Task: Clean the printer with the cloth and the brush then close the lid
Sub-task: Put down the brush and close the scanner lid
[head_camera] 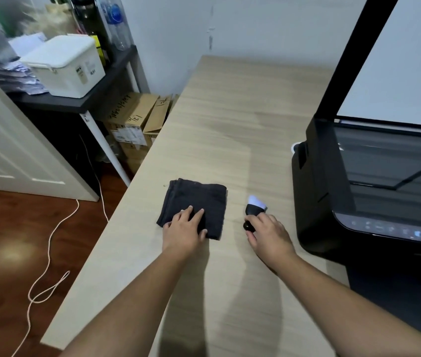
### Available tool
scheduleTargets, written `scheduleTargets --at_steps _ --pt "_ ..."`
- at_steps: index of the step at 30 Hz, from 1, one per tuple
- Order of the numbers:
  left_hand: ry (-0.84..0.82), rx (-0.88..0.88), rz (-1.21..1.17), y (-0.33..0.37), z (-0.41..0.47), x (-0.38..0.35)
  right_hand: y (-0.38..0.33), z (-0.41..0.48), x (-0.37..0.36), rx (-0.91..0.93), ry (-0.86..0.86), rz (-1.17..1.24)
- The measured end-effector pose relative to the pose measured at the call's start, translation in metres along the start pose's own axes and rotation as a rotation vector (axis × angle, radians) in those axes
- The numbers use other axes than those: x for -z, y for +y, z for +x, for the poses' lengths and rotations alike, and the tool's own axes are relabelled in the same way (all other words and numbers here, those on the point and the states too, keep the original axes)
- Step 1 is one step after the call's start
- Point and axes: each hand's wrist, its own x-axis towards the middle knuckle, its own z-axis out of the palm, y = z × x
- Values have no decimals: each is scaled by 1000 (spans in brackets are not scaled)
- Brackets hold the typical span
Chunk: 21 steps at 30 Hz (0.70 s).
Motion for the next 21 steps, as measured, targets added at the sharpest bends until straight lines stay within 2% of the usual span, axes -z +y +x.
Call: scheduleTargets --at_steps 13,18,21 --pt "-4 92 -85 17 -8 -1 7 -14 18 -26 -168 -6" --pt "26 67 -86 55 -28 4 9 -49 43 97 -227 138" --pt "51 12 -108 90 -34 19 12 -69 78 248 -102 275"
